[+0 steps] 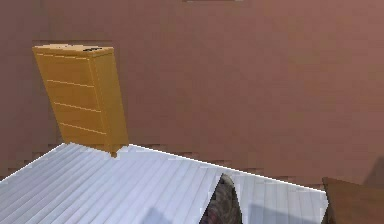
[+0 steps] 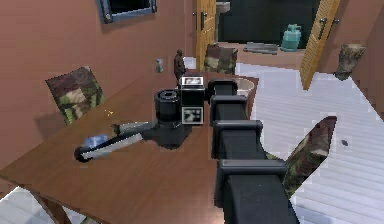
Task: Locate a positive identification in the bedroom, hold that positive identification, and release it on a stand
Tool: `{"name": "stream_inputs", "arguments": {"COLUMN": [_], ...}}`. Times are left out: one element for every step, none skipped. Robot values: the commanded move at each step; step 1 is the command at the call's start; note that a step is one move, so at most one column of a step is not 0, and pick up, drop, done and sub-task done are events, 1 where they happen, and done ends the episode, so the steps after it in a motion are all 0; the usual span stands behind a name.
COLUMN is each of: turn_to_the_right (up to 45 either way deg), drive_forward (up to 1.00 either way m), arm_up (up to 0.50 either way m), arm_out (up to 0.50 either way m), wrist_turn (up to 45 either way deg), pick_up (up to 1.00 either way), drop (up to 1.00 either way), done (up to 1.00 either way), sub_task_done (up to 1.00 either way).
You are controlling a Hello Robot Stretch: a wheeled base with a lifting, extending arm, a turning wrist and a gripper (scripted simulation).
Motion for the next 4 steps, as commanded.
{"name": "stream_inputs", "arguments": {"turn_to_the_right": [0.0,0.0,0.0,-45.0], "drive_forward": [0.0,0.0,0.0,0.0], "arm_up": [0.0,0.0,0.0,0.0], "arm_out": [0.0,0.0,-0.16,0.0], "wrist_turn": [-45.0,-21.0,0.0,0.0], "pick_up": [0.0,0.0,0.0,0.0], "drop": [0.0,0.0,0.0,0.0], "done": [0.0,0.0,0.0,0.0], "sub_task_done": [0.0,0.0,0.0,0.0]}}
